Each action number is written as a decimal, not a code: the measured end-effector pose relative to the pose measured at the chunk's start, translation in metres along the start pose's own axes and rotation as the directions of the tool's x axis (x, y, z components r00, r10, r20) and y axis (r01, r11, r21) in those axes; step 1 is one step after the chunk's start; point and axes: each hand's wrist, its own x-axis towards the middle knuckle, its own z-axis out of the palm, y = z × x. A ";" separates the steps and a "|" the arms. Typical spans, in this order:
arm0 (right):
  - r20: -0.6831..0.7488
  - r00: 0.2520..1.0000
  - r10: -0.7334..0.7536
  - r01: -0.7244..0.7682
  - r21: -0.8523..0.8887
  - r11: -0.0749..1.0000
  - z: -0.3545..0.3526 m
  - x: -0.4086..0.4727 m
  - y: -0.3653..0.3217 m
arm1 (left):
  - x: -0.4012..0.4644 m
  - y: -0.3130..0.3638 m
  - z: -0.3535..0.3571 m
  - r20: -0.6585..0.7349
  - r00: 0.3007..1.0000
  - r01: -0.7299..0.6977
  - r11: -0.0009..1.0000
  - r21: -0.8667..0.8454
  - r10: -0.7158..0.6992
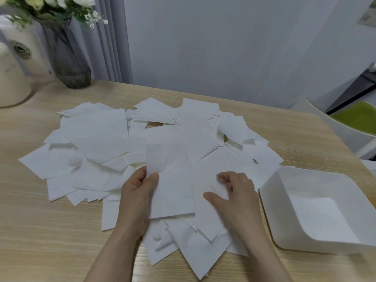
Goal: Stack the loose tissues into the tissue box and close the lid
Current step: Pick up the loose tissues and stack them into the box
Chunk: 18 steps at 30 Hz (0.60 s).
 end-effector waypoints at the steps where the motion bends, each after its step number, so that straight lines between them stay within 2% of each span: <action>1: 0.022 1.000 0.011 -0.011 0.001 1.000 -0.001 0.001 0.000 | 0.000 0.000 0.000 -0.004 1.000 0.001 1.000 -0.010 -0.001; 6: 0.157 0.986 0.048 -0.045 -0.020 0.999 0.001 -0.002 -0.004 | 0.001 0.000 0.001 -0.012 1.000 -0.004 1.000 -0.031 0.003; 12: 0.165 0.986 0.018 -0.016 -0.013 1.000 0.008 -0.004 -0.005 | 0.000 0.001 0.002 -0.008 1.000 -0.008 1.000 -0.015 0.008; 15: 0.095 0.993 0.069 -0.072 0.032 0.997 0.006 -0.001 -0.001 | -0.001 0.001 0.002 -0.014 1.000 -0.002 0.999 -0.040 0.002; 18: -0.039 0.990 0.134 -0.119 0.260 0.958 -0.004 0.005 0.004 | 0.000 0.001 0.001 -0.030 1.000 -0.004 0.998 -0.057 0.002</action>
